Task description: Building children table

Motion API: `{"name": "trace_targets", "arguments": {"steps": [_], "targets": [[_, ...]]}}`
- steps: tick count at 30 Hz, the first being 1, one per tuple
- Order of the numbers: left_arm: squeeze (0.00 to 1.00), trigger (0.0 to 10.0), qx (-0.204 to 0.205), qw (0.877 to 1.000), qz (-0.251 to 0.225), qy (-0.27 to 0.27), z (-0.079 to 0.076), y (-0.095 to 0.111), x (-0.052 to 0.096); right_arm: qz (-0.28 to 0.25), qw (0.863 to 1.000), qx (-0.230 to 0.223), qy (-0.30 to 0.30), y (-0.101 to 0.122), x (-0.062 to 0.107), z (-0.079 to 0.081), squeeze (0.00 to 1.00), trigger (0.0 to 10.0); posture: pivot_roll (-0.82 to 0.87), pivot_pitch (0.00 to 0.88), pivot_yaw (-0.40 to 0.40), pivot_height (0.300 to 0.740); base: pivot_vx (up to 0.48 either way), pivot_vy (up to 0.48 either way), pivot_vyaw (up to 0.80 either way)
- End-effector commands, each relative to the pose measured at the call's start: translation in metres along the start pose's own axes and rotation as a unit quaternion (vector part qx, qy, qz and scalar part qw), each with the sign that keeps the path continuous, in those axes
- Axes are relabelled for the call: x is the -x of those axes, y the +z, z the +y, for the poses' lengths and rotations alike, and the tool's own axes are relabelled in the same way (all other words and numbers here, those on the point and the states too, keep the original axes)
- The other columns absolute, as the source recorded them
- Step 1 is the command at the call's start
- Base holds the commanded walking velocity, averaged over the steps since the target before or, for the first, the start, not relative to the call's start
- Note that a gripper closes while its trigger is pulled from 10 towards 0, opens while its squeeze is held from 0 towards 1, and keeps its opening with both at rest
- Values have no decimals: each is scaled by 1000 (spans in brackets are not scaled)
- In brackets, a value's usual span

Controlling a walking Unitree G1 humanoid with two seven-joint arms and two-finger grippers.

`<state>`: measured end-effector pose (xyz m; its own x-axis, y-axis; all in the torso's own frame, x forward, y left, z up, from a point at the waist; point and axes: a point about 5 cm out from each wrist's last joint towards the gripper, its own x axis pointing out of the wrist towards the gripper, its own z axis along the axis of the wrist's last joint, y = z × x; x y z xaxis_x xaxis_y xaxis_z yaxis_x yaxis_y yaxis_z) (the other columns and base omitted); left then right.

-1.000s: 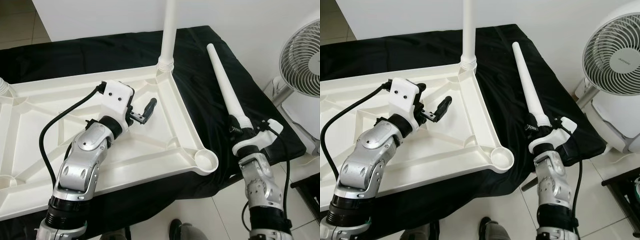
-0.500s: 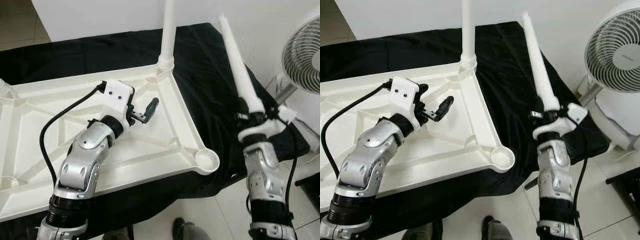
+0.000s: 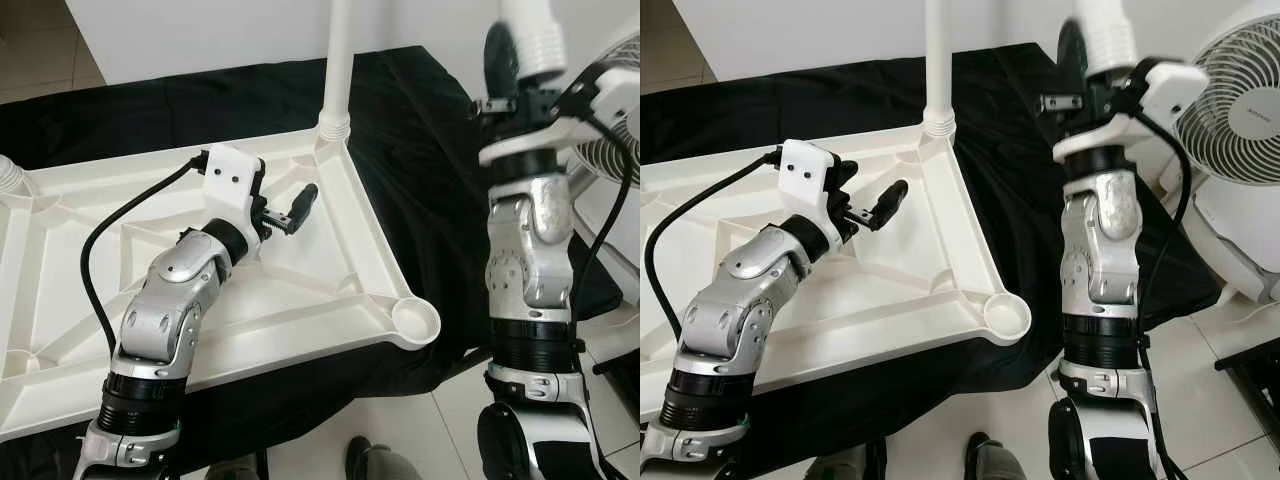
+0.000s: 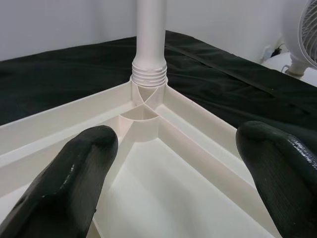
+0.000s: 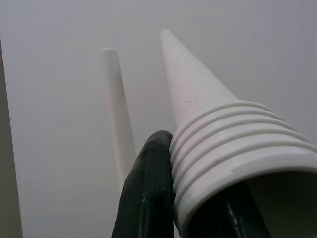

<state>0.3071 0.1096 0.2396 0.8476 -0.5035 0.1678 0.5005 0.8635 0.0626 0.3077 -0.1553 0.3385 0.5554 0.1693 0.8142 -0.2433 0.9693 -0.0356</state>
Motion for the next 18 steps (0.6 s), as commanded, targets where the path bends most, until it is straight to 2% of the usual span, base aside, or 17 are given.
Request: {"name": "trace_targets", "arguments": {"steps": [1, 2, 3, 4, 7, 11, 18], "targets": [[0, 10000, 21, 1000, 4, -20, 1, 0, -2, -50, 998, 5, 40, 19, -11, 15, 0, 10000, 124, 142, 34, 740, 0, 0, 0], [0, 10000, 21, 1000, 4, -20, 1, 0, -2, -50, 998, 5, 40, 19, -11, 15, 0, 10000, 124, 142, 34, 740, 0, 0, 0], [0, 10000, 32, 999, 3, -23, 2, 1, -3, -63, 996, 2, 59, 25, -15, 23, 0, 10000, 124, 142, 34, 740, 0, 0, 0], [0, 10000, 32, 999, 3, -23, 2, 1, -3, -63, 996, 2, 59, 25, -15, 23, 0, 10000, 124, 142, 34, 740, 0, 0, 0], [0, 10000, 58, 997, 3, -41, 6, 3, -5, -76, 992, -2, 98, 31, -19, 38, 0, 10000, 121, 145, 31, 740, 0, 0, 0], [0, 10000, 59, 997, 5, -55, 13, 6, -7, -72, 987, -6, 142, 32, -17, 50, 0, 10000, 121, 145, 31, 740, 0, 0, 0], [0, 10000, 82, 995, -4, -61, 19, 13, -11, -39, 985, -5, 170, 20, -7, 55, 0, 10000, 109, 151, 27, 740, 0, 0, 0]]}}
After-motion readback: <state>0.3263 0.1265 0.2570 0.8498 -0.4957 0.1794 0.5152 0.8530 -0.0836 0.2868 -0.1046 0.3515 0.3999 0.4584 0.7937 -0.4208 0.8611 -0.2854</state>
